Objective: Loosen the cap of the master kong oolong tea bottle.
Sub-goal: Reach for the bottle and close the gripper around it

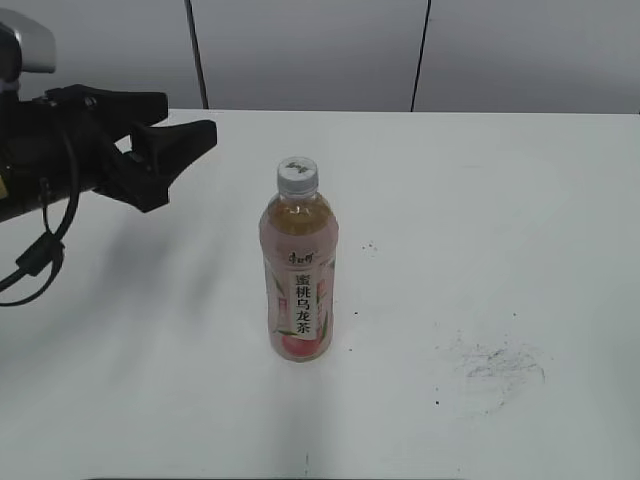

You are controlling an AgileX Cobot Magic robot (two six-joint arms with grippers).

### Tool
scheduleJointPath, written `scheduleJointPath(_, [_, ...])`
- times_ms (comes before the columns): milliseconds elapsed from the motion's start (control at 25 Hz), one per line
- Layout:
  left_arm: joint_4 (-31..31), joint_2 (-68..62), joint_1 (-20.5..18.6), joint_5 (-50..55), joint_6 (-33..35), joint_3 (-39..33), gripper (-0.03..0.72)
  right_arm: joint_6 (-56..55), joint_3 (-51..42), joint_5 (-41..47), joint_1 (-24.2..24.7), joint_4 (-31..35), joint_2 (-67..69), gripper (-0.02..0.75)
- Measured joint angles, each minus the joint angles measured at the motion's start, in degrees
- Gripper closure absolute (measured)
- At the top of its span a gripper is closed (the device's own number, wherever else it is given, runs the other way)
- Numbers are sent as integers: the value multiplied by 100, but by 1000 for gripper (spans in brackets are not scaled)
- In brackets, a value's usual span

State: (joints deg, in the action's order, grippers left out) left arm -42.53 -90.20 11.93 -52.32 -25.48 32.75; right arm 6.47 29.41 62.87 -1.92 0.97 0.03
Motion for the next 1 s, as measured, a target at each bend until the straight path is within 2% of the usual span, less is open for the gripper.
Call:
scheduleJointPath(120, [-558, 148, 0, -81, -181, -53, 230, 0, 0, 0, 0, 0, 0, 202])
scheduleJointPath(360, [-1721, 280, 0, -241, -1156, -104, 227, 0, 0, 0, 0, 0, 0, 202])
scheduleJointPath(480, [-2145, 280, 0, -277, -1520, -105, 185, 0, 0, 0, 0, 0, 0, 202])
scheduleJointPath(640, [-2280, 280, 0, -355, -1742, -105, 111, 0, 0, 0, 0, 0, 0, 202])
scheduleJointPath(1000, [-2392, -168, 0, -1039, -1776, -105, 97, 0, 0, 0, 0, 0, 0, 202])
